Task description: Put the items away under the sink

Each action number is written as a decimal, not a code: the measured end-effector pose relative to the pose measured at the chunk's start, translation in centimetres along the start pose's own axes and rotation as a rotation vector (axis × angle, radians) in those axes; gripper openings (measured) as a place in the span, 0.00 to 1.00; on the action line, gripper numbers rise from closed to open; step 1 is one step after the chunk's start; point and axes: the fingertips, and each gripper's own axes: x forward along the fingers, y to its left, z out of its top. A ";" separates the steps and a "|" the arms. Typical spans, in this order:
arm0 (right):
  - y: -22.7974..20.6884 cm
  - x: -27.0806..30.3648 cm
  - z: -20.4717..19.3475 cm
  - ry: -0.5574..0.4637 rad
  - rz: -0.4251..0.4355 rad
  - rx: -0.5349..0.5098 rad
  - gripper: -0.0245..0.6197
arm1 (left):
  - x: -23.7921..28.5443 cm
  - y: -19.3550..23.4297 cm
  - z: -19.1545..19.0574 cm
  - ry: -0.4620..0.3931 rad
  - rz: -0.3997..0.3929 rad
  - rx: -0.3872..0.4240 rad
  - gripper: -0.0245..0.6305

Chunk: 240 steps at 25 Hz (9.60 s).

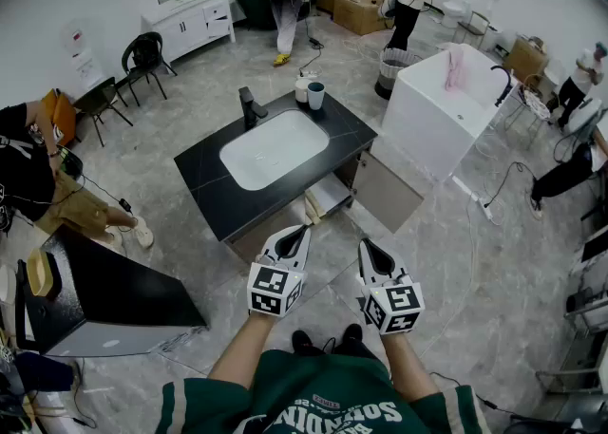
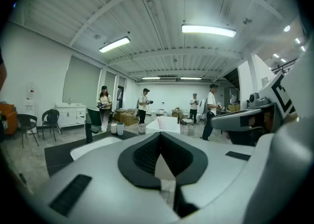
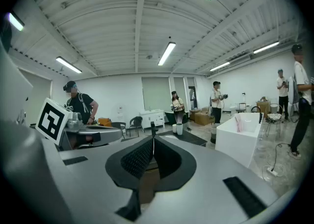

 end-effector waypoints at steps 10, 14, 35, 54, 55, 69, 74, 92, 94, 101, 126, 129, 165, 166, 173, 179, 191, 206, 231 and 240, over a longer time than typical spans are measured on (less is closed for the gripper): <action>0.8 1.3 0.2 0.023 0.004 -0.005 0.10 | 0.5 0.9 -0.6 0.008 -0.008 0.015 0.05; 0.5 2.0 -0.3 0.043 -0.001 0.015 0.10 | 0.9 1.3 -0.9 0.012 -0.024 0.018 0.05; -10.6 12.1 0.6 0.079 0.062 0.072 0.10 | 16.4 4.7 0.0 0.049 0.018 0.006 0.06; -21.8 22.6 3.9 0.114 0.252 0.047 0.10 | 30.3 7.5 2.4 0.096 0.180 -0.019 0.06; -21.9 22.9 3.9 0.114 0.257 0.046 0.10 | 30.5 7.6 2.4 0.099 0.183 -0.019 0.06; -23.8 28.7 6.7 0.101 0.246 0.021 0.10 | 36.3 12.0 4.6 0.072 0.166 -0.012 0.06; -25.0 32.9 8.0 0.097 0.233 0.009 0.10 | 40.4 15.1 5.5 0.063 0.138 -0.006 0.06; -27.7 45.1 7.8 0.150 0.186 0.021 0.10 | 51.8 27.6 3.2 0.104 0.135 -0.026 0.29; -27.8 45.9 7.6 0.158 0.181 0.021 0.10 | 53.1 29.3 2.3 0.123 0.141 -0.026 0.38; -28.9 48.2 6.6 0.197 0.156 0.020 0.10 | 57.6 33.9 -0.8 0.173 0.148 -0.092 0.58; -34.7 51.4 3.2 0.307 0.028 0.067 0.10 | 70.8 42.0 -9.6 0.393 0.115 -0.013 0.69; -35.0 51.0 3.0 0.313 0.011 0.077 0.10 | 70.7 41.9 -9.7 0.424 0.114 -0.012 0.69; -31.6 29.1 -0.7 0.249 0.150 0.079 0.10 | 51.9 13.3 -3.7 0.293 -0.018 0.005 0.60; -31.6 28.0 -0.9 0.244 0.157 0.078 0.10 | 51.1 11.9 -3.9 0.292 -0.019 -0.002 0.60; -32.1 20.5 -3.1 0.250 0.197 0.068 0.10 | 46.3 3.0 -6.9 0.316 -0.020 -0.028 0.60; -33.6 18.7 -6.9 0.276 0.197 0.085 0.10 | 46.0 -1.9 -12.0 0.346 -0.068 -0.036 0.60; -36.3 26.9 -22.0 0.267 0.219 -0.059 0.10 | 53.0 0.3 -29.3 0.315 -0.137 0.007 0.60; -39.4 40.9 -41.9 0.267 0.244 0.009 0.10 | 61.7 11.6 -51.1 0.291 -0.032 -0.008 0.60; -43.2 47.9 -57.0 0.244 0.273 -0.013 0.10 | 77.7 25.5 -65.2 0.223 0.119 0.021 0.60; -43.5 47.9 -57.9 0.249 0.280 -0.016 0.10 | 78.6 26.0 -65.6 0.177 0.154 0.001 0.61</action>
